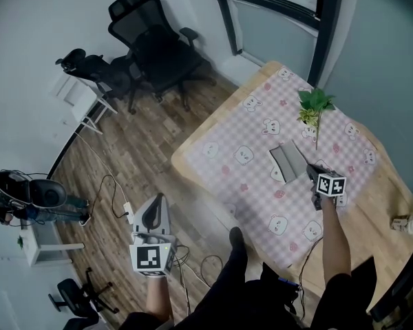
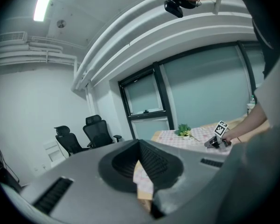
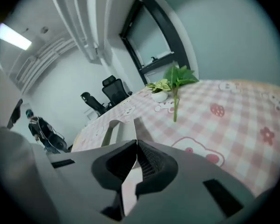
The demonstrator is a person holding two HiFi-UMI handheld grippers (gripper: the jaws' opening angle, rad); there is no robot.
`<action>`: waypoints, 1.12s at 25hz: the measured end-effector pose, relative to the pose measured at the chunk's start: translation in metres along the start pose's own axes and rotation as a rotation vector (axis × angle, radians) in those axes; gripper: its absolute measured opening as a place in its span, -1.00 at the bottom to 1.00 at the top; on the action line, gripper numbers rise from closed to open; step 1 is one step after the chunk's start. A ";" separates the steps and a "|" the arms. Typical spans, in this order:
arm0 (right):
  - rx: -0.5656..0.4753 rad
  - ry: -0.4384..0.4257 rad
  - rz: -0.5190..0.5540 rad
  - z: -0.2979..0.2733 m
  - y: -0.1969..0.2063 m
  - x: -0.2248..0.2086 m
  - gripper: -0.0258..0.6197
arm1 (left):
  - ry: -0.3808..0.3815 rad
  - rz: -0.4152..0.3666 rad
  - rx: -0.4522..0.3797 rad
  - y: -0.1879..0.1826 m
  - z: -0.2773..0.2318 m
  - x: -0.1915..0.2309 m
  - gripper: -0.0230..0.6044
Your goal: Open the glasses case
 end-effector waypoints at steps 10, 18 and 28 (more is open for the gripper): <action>-0.076 -0.237 -0.489 0.012 -0.004 -0.015 -0.85 | 0.024 0.028 -0.010 0.000 -0.001 -0.003 -0.93; -0.454 -0.015 -0.030 0.164 -0.125 0.029 -0.85 | 0.049 0.036 -0.109 -0.028 -0.004 -0.006 -0.93; -0.769 0.334 0.632 0.329 -0.187 0.205 -0.85 | 0.087 0.041 -0.175 -0.065 -0.020 -0.026 -0.93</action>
Point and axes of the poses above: the fingertips, and each gripper's own axes: z backward along the fingers, x to its left, y out of its underside, the point moved 3 cm from there along z, backward along the fingers, and after that the axes turned 7 degrees about y, right-handed, at the moved point
